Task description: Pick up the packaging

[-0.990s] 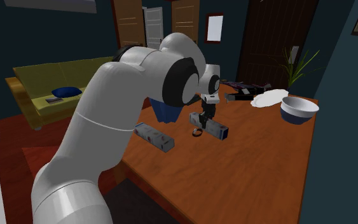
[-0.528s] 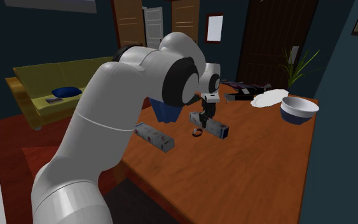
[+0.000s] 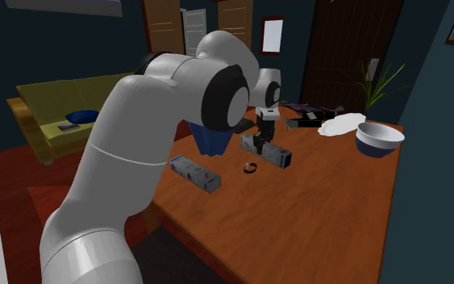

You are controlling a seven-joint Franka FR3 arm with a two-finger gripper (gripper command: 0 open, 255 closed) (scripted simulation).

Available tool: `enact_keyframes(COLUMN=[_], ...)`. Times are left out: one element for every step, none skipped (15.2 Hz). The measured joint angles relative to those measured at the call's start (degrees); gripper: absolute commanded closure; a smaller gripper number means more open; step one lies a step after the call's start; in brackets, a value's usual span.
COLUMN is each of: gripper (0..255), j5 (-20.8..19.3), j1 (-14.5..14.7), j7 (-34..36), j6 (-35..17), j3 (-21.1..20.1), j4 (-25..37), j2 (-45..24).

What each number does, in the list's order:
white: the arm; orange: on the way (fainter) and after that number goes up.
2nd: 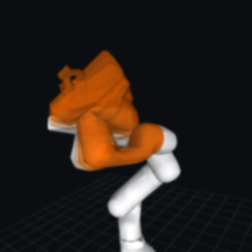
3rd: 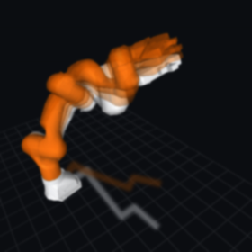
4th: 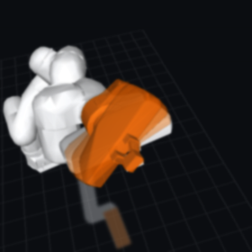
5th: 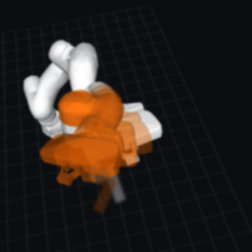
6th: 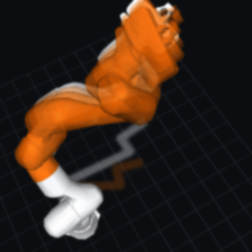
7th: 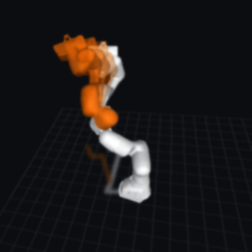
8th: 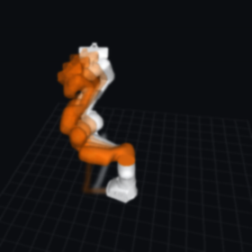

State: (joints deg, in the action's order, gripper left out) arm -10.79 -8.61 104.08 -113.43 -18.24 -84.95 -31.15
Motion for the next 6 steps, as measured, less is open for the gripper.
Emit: enact_keyframes(gripper=[255, 255, 255, 255, 255, 255], j5=[0.06, 0.18, 0.27, 0.40, 0.46, 0.53], j1=[0.07, 0.05, 0.05, -0.03, 0.07, 0.01], j7=[-0.03, -0.10, -0.20, -0.31, -0.23, -0.33], j6=[0.74, 1.44, 2.15, 2.69, 3.24, 3.58], j3=[-0.04, -0.11, -0.16, -0.21, -0.28, -0.31], j4=[0.69, 1.05, 1.59, 1.73, 2.10, 2.27], j2=[0.06, 0.40, 0.60, 1.00, 1.19, 1.38])
